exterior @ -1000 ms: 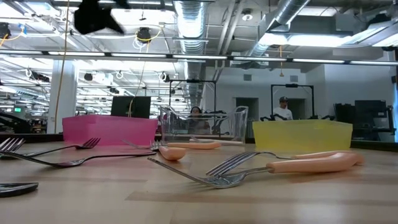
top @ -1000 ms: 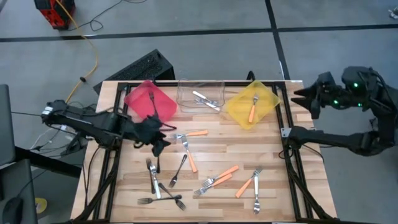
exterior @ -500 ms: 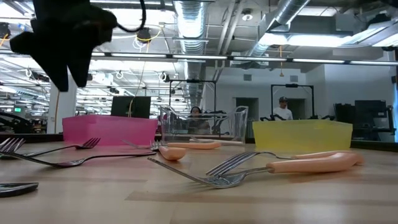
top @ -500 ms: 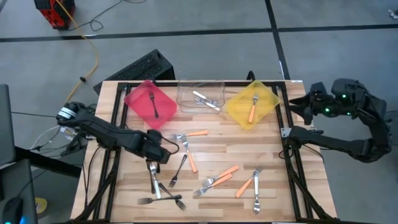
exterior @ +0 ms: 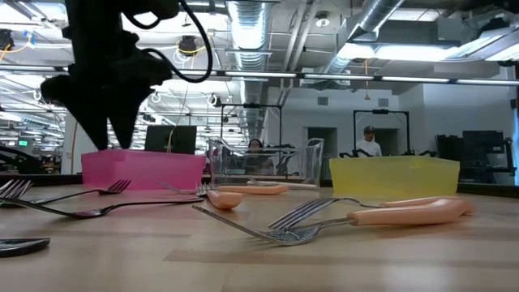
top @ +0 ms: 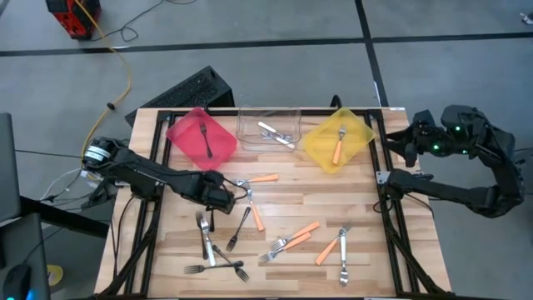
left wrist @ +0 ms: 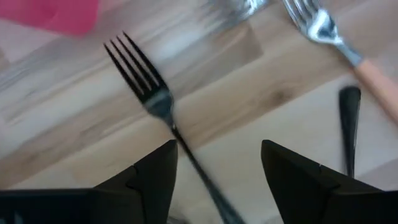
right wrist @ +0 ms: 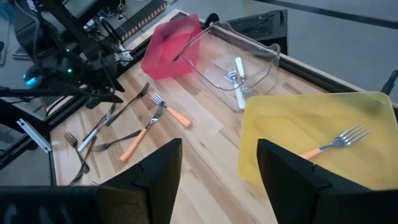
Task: Sort silverware by color (type)
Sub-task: Put the black fork into the pink bin
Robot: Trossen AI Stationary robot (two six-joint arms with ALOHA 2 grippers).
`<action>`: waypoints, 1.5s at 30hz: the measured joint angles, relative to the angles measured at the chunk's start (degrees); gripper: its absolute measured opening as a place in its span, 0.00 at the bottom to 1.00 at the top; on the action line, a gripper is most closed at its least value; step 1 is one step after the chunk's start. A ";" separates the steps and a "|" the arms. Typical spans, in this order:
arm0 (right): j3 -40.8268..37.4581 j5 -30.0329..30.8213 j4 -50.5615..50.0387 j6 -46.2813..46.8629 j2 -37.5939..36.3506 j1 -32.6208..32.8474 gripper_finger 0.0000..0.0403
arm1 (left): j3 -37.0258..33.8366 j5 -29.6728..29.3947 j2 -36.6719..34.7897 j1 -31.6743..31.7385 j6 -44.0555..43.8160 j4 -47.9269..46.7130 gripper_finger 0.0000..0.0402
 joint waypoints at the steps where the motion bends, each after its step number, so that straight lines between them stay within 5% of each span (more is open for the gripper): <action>1: 0.00 0.01 -0.02 0.04 0.00 0.00 0.58 | -0.79 -0.06 -0.27 0.14 -0.05 0.29 0.57; 10: 0.00 -0.09 -0.07 0.46 0.00 0.00 0.58 | -5.48 1.14 -0.71 -0.47 -5.67 6.14 0.71; 32: 0.00 -0.05 -0.11 0.42 0.00 0.02 0.58 | -15.54 4.08 -0.60 -0.34 -12.02 18.26 0.64; 36: 0.00 0.02 -0.09 0.37 0.00 0.02 0.58 | -15.64 4.19 -0.56 -0.17 -13.11 17.94 0.56; 45: 0.00 0.06 -0.12 0.35 0.00 0.00 0.58 | -15.76 4.91 -0.45 -0.07 -13.08 15.79 0.20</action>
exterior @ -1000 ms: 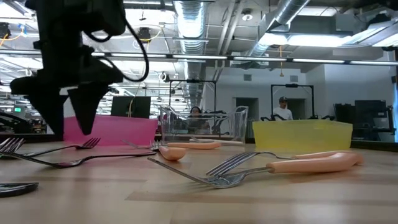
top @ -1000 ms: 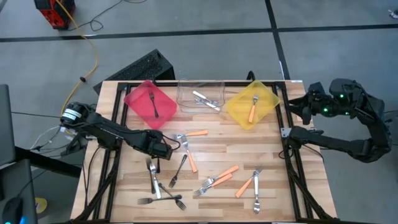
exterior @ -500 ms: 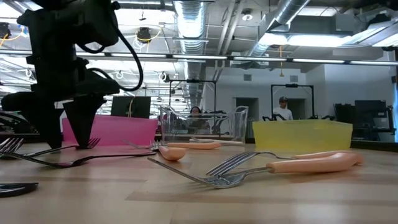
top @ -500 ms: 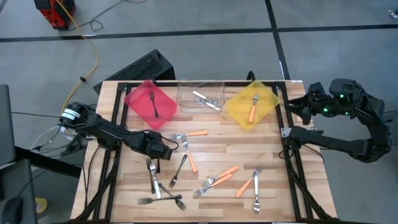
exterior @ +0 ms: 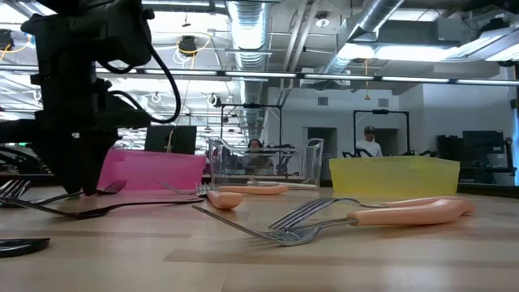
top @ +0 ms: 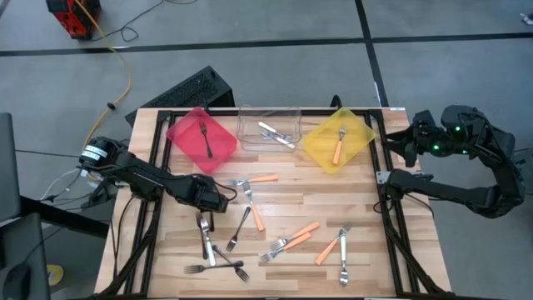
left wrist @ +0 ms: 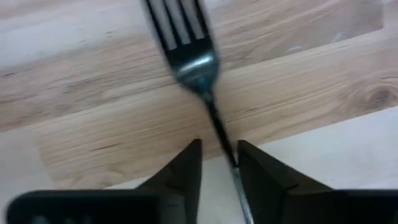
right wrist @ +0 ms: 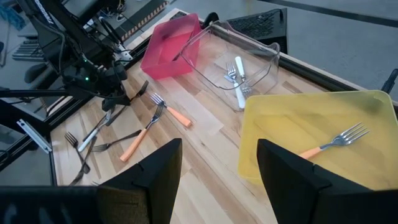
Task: Sort silverware by color (type)
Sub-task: Put the black fork into the pink bin
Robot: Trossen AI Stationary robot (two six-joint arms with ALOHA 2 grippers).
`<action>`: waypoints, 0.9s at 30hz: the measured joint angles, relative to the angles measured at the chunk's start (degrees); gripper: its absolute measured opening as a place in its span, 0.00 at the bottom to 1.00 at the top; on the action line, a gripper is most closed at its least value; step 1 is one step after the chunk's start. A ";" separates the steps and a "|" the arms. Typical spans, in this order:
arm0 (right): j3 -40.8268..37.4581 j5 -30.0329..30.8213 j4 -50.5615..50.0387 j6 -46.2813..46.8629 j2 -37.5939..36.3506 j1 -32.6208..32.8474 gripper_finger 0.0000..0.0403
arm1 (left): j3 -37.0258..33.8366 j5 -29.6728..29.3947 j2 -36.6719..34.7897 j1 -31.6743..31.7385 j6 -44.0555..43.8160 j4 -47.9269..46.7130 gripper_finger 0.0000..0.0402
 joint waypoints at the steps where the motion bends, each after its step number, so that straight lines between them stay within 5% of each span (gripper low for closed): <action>1: 0.00 0.00 0.00 -0.02 0.00 0.02 0.58 | 0.00 0.02 0.02 0.00 0.01 -0.35 0.17; 7: 0.00 0.00 0.00 -0.13 0.00 0.02 0.58 | 0.00 -0.28 0.04 -0.02 0.22 -1.04 0.01; 18: 0.00 0.00 0.00 -0.13 0.00 0.01 0.58 | 1.80 -2.00 0.31 -0.02 1.90 -0.24 0.00; 27: 0.00 0.02 0.02 -0.01 0.00 0.11 0.58 | 10.52 -7.53 0.07 0.94 9.88 3.97 0.00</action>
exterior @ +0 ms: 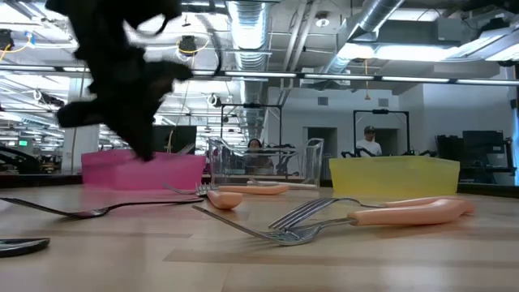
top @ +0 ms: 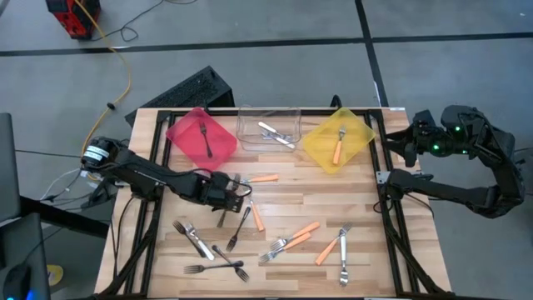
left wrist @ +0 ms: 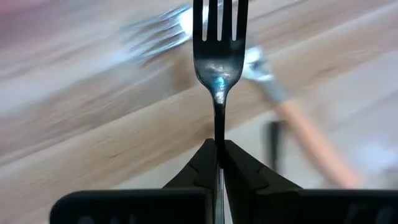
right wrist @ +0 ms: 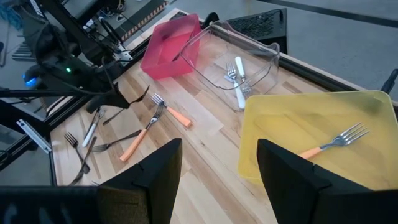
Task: Sort silverware by color (type)
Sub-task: Put the black fork into the pink bin
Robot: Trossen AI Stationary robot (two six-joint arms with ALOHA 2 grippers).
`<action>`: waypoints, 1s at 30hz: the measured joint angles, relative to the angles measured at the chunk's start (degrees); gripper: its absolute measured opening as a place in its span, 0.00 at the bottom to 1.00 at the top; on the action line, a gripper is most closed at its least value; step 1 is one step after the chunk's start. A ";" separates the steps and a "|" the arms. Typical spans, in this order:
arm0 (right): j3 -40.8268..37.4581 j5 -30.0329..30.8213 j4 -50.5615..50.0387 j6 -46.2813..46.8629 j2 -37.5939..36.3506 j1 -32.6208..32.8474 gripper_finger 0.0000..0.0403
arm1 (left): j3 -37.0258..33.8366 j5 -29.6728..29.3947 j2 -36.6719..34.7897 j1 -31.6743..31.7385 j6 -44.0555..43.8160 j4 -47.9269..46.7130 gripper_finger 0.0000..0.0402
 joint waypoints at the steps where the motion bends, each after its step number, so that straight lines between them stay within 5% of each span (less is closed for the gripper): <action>1: 0.00 0.00 0.01 0.08 0.00 0.00 0.58 | 0.98 -0.02 0.02 0.16 1.31 -0.35 0.00; 10: 0.00 -0.04 0.04 0.10 0.01 0.00 0.58 | 12.79 -5.68 -0.01 1.54 13.20 -1.86 0.00; 22: 0.00 -0.56 0.88 -1.05 0.02 0.00 0.58 | 23.77 -21.10 -8.75 2.58 30.96 4.55 0.00; 30: -4.78 -9.84 21.60 -1.43 -0.01 0.01 0.58 | 23.79 -22.34 -13.16 2.58 47.46 18.93 0.00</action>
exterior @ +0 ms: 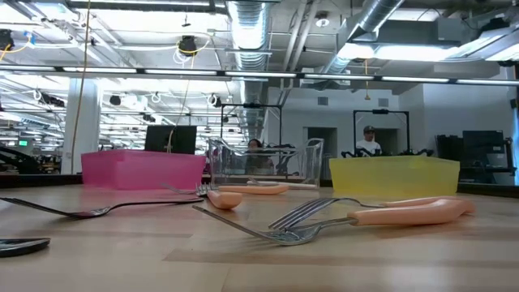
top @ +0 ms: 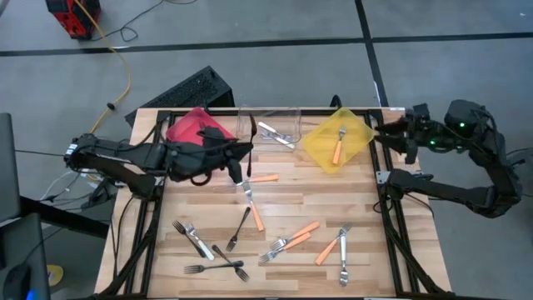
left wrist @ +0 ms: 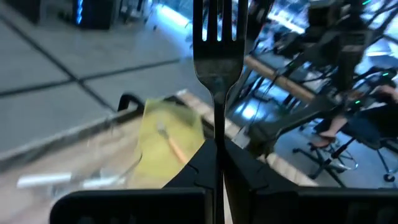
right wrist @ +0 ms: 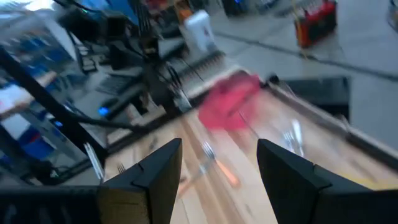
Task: Sort silverware by color (type)
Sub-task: Put the black fork into the pink bin
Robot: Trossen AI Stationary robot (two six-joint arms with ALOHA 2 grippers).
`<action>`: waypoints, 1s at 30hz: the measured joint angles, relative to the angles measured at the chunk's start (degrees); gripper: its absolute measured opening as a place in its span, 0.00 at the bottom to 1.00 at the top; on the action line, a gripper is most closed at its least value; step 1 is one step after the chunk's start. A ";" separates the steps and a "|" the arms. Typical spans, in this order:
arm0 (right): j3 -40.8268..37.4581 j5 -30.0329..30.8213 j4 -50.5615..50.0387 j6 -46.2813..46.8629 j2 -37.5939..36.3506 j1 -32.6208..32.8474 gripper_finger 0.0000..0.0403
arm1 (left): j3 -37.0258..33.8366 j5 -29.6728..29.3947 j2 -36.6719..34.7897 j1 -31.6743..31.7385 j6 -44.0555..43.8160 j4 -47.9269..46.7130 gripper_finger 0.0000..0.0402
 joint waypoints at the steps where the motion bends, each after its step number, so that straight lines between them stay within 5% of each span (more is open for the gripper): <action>1: -1.29 -0.89 2.71 0.00 0.35 0.03 0.58 | 0.00 -0.02 -0.02 0.00 1.44 1.45 0.00; 13: -8.97 -3.59 36.76 -0.02 17.90 9.92 0.58 | 0.00 -2.06 0.00 0.12 5.96 5.20 0.00; 20: -6.64 7.31 47.84 -1.56 31.78 16.66 0.58 | 0.00 -2.06 0.00 1.63 9.38 4.63 0.00; 30: 2.08 9.21 60.11 -2.91 46.63 20.40 0.58 | 0.00 9.15 -2.07 6.71 14.39 -0.04 0.00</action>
